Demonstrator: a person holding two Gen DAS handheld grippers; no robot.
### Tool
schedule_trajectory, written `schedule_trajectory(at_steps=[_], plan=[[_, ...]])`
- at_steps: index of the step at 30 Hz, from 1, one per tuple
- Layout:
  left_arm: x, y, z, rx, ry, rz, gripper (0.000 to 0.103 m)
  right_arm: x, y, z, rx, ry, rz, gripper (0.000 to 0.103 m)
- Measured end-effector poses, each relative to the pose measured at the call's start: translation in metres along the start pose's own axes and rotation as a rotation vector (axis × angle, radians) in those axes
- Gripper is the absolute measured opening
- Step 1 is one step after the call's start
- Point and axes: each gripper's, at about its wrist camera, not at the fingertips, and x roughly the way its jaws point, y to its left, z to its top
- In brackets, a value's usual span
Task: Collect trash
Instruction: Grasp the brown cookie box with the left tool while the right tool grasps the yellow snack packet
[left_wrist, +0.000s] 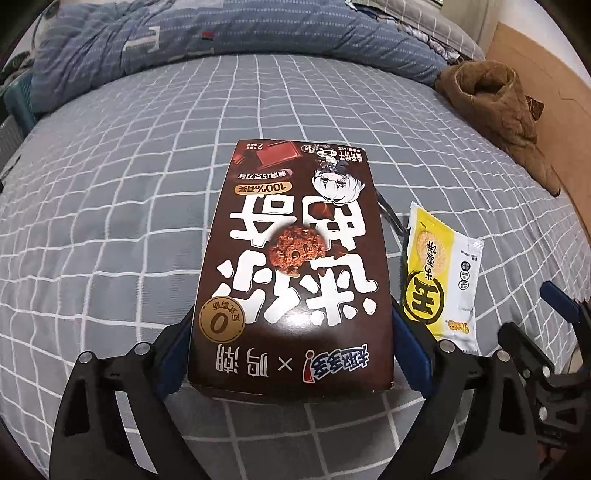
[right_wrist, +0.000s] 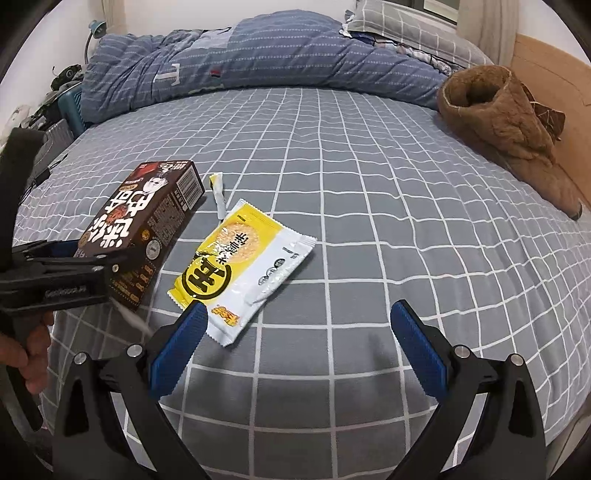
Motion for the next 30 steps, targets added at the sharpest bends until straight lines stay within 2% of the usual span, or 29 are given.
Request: schedule_trajectory(at_steps=[6, 11, 16, 22, 25, 26, 28, 30], plan=[[-0.027, 0.013, -0.011, -0.007, -0.074, 0.072, 0.089, 0.015, 0.017, 0.013, 0.020, 0.020, 0.013, 0.095], [-0.033, 0.032, -0.013, -0.017, -0.093, 0.125, 0.089, 0.040, 0.031, 0.024, 0.069, 0.063, 0.011, 0.095], [-0.034, 0.044, -0.021, -0.024, -0.093, 0.136, 0.089, 0.063, 0.037, 0.029, 0.104, 0.098, -0.012, 0.094], [-0.034, 0.051, -0.023, -0.036, -0.093, 0.136, 0.089, 0.072, 0.043, 0.030, 0.118, 0.118, -0.028, 0.082], [-0.033, 0.049, -0.025, -0.031, -0.088, 0.135, 0.089, 0.073, 0.045, 0.030, 0.107, 0.124, -0.030, 0.067], [-0.034, 0.050, -0.026, -0.031, -0.089, 0.133, 0.089, 0.073, 0.045, 0.031, 0.102, 0.130, -0.028, 0.058], [-0.034, 0.049, -0.025, -0.036, -0.088, 0.132, 0.089, 0.076, 0.044, 0.032, 0.100, 0.142, -0.021, 0.053], [-0.034, 0.049, -0.025, -0.040, -0.085, 0.129, 0.089, 0.078, 0.044, 0.033, 0.100, 0.150, -0.008, 0.042]])
